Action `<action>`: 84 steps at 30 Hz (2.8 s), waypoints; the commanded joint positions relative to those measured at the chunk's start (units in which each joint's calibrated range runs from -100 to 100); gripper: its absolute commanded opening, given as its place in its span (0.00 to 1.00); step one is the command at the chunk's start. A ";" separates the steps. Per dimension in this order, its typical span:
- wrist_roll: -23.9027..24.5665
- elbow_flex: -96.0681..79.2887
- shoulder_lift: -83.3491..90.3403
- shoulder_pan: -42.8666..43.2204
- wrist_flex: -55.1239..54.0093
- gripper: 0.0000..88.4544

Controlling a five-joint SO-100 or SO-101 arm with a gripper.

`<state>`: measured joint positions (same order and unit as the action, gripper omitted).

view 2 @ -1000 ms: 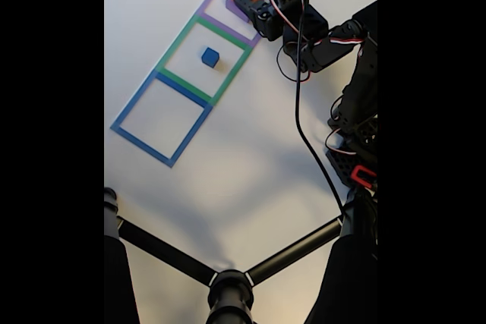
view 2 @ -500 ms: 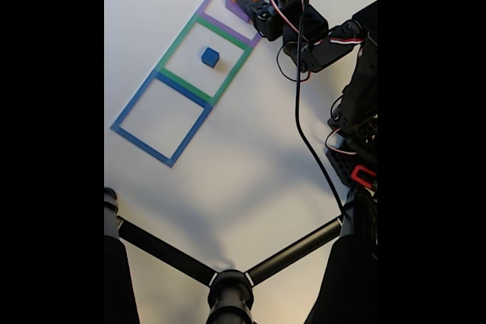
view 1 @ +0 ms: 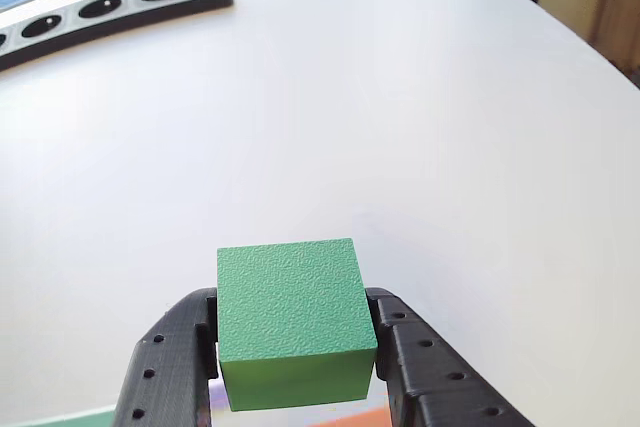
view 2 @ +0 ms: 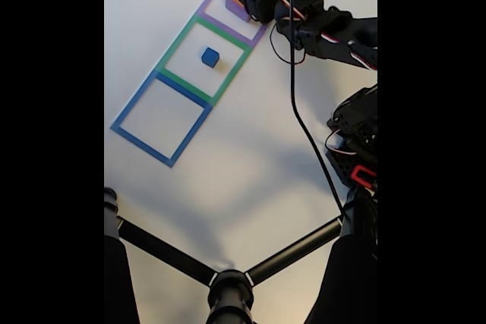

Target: Tower of hanoi

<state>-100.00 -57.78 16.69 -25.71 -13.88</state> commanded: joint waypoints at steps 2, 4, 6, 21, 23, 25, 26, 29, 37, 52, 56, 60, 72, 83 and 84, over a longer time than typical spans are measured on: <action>0.00 13.48 13.92 2.26 27.51 0.08; 0.00 19.94 16.41 3.48 38.36 0.08; 0.00 26.39 18.57 4.86 47.99 0.08; 0.00 68.10 19.45 14.54 101.90 0.07; 0.00 68.10 20.33 15.68 103.68 0.07; 0.00 68.10 21.13 17.29 104.81 0.07; 0.00 68.00 21.53 18.28 105.30 0.07; 0.00 67.10 22.25 20.72 105.86 0.07; 0.00 63.19 23.38 26.97 105.46 0.08; 0.00 9.94 35.96 34.98 62.40 0.08; 0.00 -2.33 34.51 37.95 44.35 0.08; 0.00 -12.96 29.63 40.47 24.03 0.08; 0.00 -20.68 3.75 44.96 -13.68 0.08; 0.00 -14.05 -19.89 46.34 -34.00 0.08; 0.00 -12.78 -21.66 46.41 -34.81 0.08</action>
<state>-99.25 -75.32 -0.71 19.32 -43.70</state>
